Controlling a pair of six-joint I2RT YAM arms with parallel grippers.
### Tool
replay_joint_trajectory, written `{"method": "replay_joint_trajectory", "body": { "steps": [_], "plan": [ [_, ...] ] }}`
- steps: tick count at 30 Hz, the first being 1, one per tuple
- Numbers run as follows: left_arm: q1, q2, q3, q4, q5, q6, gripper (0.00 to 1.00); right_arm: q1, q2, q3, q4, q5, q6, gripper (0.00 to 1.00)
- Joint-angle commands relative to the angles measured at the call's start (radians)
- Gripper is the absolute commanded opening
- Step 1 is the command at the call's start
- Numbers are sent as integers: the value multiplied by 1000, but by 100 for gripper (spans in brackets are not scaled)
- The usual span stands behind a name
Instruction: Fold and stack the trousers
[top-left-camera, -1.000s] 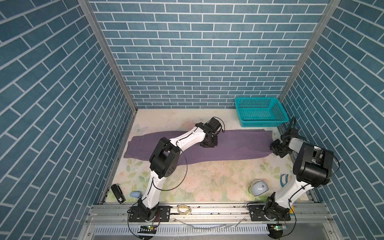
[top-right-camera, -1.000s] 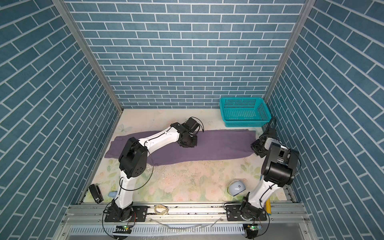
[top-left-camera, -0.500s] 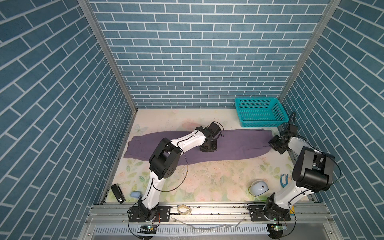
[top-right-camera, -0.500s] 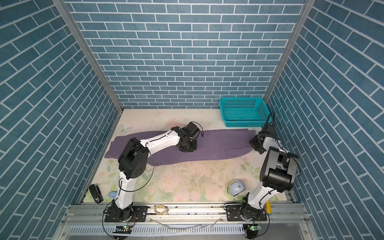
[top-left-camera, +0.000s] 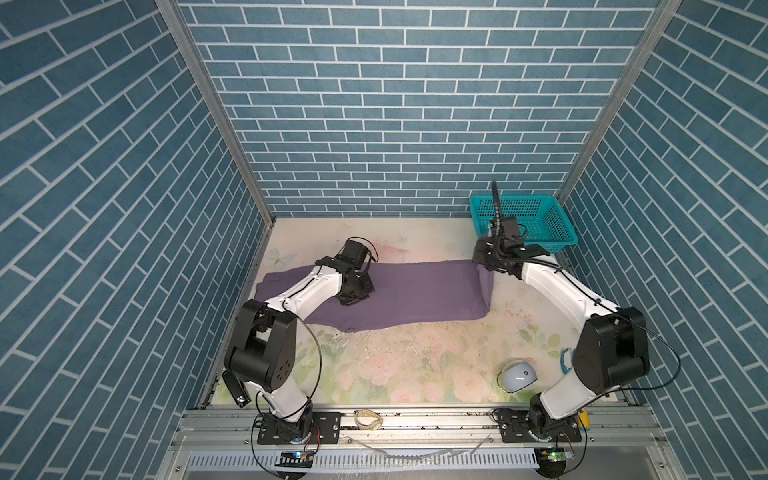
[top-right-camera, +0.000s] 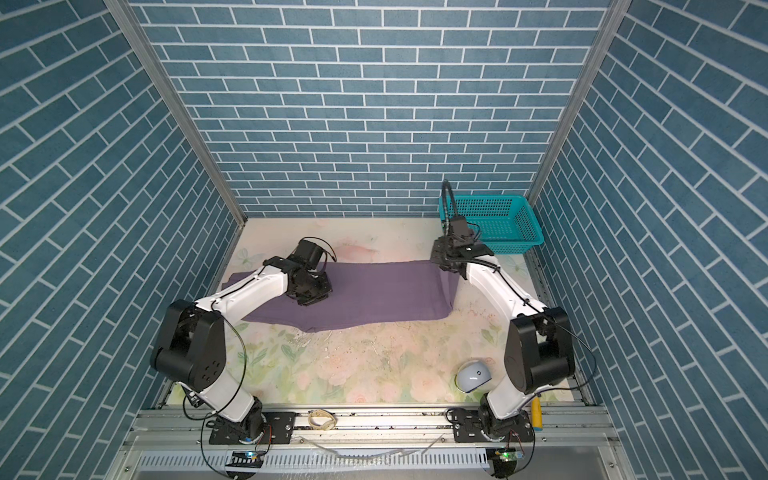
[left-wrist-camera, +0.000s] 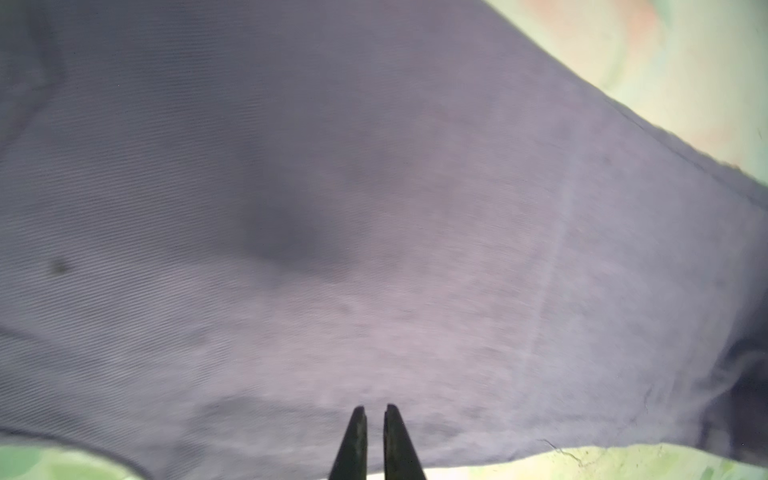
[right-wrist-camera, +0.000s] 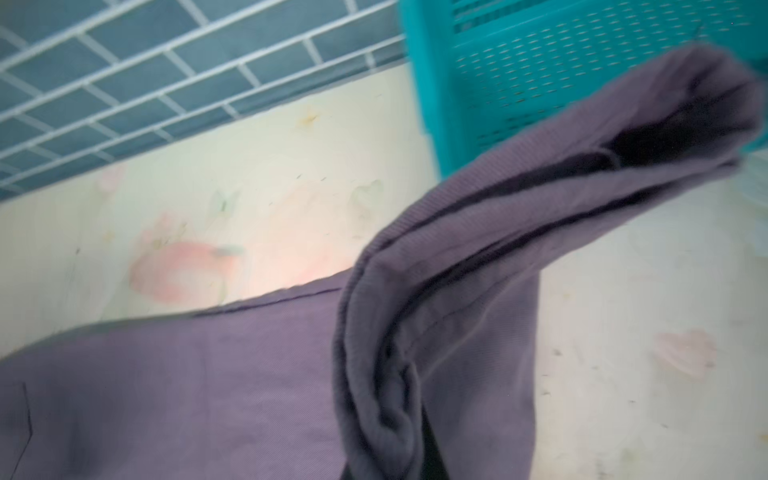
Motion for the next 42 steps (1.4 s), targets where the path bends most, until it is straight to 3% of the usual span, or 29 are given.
{"method": "replay_joint_trajectory", "body": {
  "steps": [1,6,12,23,27,31,32,36,42],
  "plan": [
    [45,-53,-58,12,26,-8,13,130,96,99,-54,29,-55,0],
    [72,-75,-128,40,44,-23,13,270,217,156,-56,-16,-50,0],
    [74,-18,-166,103,95,-46,13,319,312,174,-43,-89,-6,0],
    [80,4,-143,101,95,-36,13,405,271,229,-72,-129,0,0],
    [91,7,-140,101,97,-35,16,458,334,243,-74,-167,13,0],
    [99,2,-142,101,98,-33,30,500,414,253,-42,-331,11,41],
    [101,0,-142,99,98,-33,35,509,425,263,-47,-357,2,96],
    [101,1,-138,101,97,-33,52,513,389,253,-40,-363,-8,99],
    [82,31,-72,103,120,-21,57,383,195,149,-10,-335,29,99]
  ]
}}
